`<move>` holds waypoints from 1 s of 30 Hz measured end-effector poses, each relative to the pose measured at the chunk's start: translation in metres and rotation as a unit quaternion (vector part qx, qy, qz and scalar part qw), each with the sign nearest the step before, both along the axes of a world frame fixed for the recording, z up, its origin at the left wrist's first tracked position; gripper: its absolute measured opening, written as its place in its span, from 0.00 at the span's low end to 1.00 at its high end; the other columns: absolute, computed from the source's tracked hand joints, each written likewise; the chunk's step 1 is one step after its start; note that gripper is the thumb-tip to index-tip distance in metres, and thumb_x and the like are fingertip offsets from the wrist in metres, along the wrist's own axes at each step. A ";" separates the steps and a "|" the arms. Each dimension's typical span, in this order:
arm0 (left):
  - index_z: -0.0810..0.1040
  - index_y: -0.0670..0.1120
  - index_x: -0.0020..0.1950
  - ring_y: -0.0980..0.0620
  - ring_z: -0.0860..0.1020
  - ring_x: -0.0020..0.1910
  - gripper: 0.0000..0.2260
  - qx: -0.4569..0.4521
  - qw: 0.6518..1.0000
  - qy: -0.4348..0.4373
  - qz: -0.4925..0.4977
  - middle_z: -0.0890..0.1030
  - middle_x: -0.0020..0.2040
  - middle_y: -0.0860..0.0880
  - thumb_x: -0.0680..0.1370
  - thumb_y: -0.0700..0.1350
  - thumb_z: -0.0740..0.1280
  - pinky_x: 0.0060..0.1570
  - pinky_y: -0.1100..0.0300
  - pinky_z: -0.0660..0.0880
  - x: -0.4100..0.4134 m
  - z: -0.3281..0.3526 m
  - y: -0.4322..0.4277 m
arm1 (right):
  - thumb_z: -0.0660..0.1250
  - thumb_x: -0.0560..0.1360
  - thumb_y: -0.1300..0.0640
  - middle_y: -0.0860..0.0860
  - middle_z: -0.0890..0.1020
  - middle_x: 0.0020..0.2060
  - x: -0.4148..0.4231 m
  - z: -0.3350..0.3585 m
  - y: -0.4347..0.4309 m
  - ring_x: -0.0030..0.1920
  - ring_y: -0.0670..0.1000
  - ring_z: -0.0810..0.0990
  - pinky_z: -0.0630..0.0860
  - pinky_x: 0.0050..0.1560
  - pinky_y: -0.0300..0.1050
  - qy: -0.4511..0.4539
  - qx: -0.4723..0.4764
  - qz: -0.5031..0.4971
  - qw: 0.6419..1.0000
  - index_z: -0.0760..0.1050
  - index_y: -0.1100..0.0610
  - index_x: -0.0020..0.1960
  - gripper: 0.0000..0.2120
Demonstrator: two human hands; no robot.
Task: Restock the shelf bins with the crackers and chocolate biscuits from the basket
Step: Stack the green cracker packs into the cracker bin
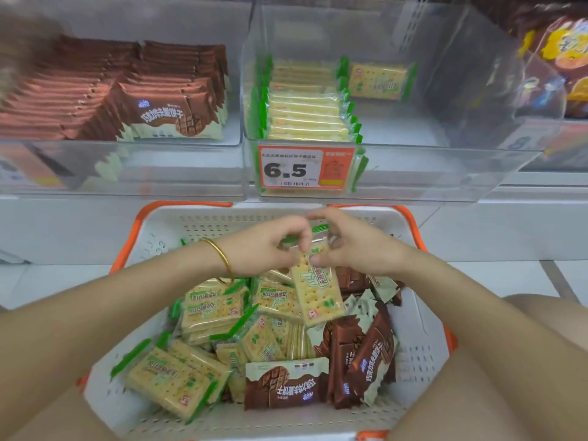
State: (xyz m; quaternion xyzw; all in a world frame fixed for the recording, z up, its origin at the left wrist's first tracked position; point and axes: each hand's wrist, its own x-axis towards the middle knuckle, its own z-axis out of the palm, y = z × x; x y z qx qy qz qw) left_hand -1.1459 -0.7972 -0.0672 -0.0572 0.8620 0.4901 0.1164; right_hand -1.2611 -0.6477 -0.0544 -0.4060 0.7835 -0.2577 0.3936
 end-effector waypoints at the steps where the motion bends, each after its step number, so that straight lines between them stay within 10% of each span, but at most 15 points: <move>1: 0.69 0.58 0.46 0.40 0.80 0.41 0.14 0.042 0.998 0.002 0.040 0.76 0.50 0.50 0.76 0.38 0.66 0.48 0.43 0.78 0.005 0.007 -0.001 | 0.72 0.73 0.60 0.55 0.77 0.54 0.004 0.006 0.002 0.42 0.46 0.80 0.79 0.41 0.40 -0.071 -0.028 -0.038 0.996 0.64 0.53 0.70 0.30; 6: 0.65 0.55 0.55 0.51 0.82 0.42 0.27 0.144 0.982 -0.058 0.109 0.79 0.50 0.51 0.64 0.57 0.77 0.49 0.48 0.79 0.025 0.031 0.004 | 0.70 0.73 0.66 0.60 0.82 0.49 0.027 0.028 0.026 0.44 0.56 0.85 0.83 0.39 0.49 -0.228 -0.134 -0.193 0.945 0.68 0.62 0.61 0.19; 9: 0.70 0.48 0.51 0.48 0.82 0.42 0.18 0.113 0.989 -0.045 0.088 0.81 0.46 0.48 0.68 0.44 0.76 0.48 0.43 0.79 0.027 0.045 0.012 | 0.71 0.70 0.67 0.62 0.81 0.52 0.031 0.036 0.040 0.46 0.58 0.85 0.83 0.42 0.53 -0.246 -0.173 -0.235 0.924 0.70 0.63 0.56 0.17; 14: 0.75 0.45 0.50 0.53 0.80 0.40 0.08 0.067 0.995 0.052 0.056 0.81 0.45 0.44 0.73 0.38 0.70 0.42 0.57 0.78 -0.001 0.094 0.019 | 0.78 0.64 0.59 0.37 0.77 0.52 0.009 0.076 0.050 0.55 0.42 0.79 0.77 0.56 0.46 0.033 -0.220 -0.191 0.956 0.73 0.44 0.57 0.26; 19: 0.77 0.46 0.52 0.52 0.82 0.42 0.09 -0.013 0.988 0.144 0.053 0.82 0.45 0.47 0.73 0.40 0.70 0.44 0.59 0.79 -0.037 0.139 0.017 | 0.76 0.62 0.61 0.53 0.80 0.41 -0.026 0.125 0.042 0.39 0.49 0.80 0.81 0.40 0.47 0.005 -0.250 -0.153 0.956 0.73 0.52 0.53 0.22; 24: 0.70 0.45 0.65 0.52 0.73 0.57 0.18 -0.261 0.911 0.287 0.140 0.74 0.57 0.49 0.77 0.49 0.67 0.59 0.60 0.68 -0.067 0.139 -0.006 | 0.73 0.70 0.67 0.53 0.78 0.44 -0.088 0.131 0.019 0.42 0.50 0.80 0.79 0.35 0.41 0.034 -0.313 -0.315 0.895 0.67 0.52 0.48 0.18; 30: 0.79 0.45 0.54 0.43 0.76 0.56 0.25 -0.502 0.841 0.197 0.045 0.79 0.54 0.47 0.75 0.59 0.50 0.59 0.46 0.71 -0.060 0.117 -0.024 | 0.75 0.69 0.63 0.48 0.69 0.42 -0.157 0.101 -0.028 0.46 0.52 0.73 0.76 0.36 0.47 0.216 -0.177 -0.371 0.886 0.63 0.56 0.51 0.21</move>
